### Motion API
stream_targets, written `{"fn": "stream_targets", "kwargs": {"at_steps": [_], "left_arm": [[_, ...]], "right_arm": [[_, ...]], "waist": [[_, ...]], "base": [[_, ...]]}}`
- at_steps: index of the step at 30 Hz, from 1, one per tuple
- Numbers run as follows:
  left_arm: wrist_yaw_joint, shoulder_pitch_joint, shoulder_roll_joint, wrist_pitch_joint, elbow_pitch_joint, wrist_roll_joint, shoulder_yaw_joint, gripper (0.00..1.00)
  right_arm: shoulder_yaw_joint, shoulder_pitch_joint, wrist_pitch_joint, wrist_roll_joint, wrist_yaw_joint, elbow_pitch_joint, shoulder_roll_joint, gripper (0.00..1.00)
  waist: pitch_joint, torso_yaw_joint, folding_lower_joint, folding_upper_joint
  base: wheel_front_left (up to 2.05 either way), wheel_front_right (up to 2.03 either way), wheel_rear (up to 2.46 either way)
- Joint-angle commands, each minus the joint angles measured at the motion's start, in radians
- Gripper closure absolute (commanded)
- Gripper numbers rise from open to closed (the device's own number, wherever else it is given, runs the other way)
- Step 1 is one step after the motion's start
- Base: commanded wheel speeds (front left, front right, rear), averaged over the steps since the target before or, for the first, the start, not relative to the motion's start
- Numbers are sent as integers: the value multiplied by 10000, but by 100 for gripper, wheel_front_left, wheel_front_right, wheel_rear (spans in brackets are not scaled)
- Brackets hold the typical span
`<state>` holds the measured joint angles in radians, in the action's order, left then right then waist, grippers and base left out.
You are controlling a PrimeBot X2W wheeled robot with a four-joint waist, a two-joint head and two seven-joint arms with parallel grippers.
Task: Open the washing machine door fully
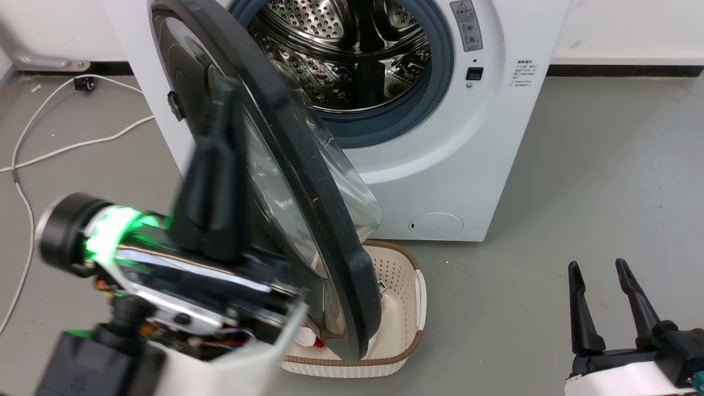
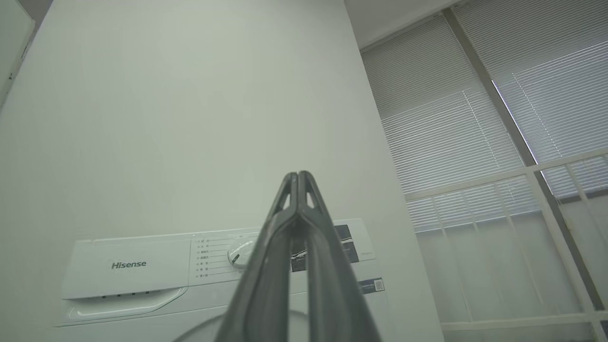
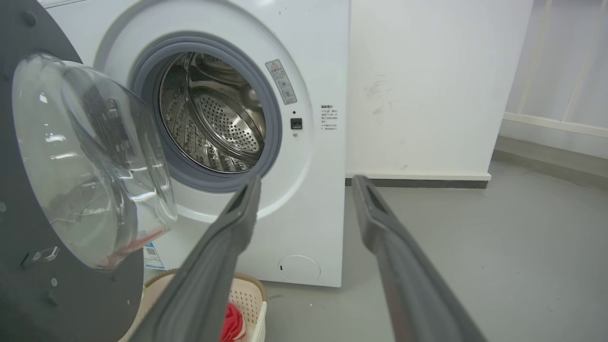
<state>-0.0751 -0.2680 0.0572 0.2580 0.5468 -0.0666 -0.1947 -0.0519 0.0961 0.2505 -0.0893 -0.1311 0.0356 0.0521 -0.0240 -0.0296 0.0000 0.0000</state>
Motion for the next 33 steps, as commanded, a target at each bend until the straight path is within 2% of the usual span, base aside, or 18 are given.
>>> {"fn": "stream_targets", "kwargs": {"at_steps": [1,11,16,25,33], "left_arm": [[-162,-97,24,-99,146,-145,-445,100],[-527,706,349,-1311,-513,-1225,-3842,100],[-532,1536,703,-2001,-1110,-1796,-4964,100],[-102,2903,1110,-2675,-2510,-2226,-5266,100],[323,2456,650,-1918,-3888,-2033,-4985,100]], "right_arm": [[3,-111,67,-11,7,75,-35,0],[31,-102,74,8,7,78,-34,0],[116,-49,62,-46,7,0,-34,0],[155,-33,20,-96,7,-115,-33,0],[216,-199,-8,-138,7,-180,-33,0]], "waist": [[-12,2,0,0],[-31,8,0,0],[-2,37,0,0],[24,30,0,0],[-98,100,0,0]], "base": [[0,0,0],[0,0,0],[0,0,0],[0,0,0],[0,0,0]]}}
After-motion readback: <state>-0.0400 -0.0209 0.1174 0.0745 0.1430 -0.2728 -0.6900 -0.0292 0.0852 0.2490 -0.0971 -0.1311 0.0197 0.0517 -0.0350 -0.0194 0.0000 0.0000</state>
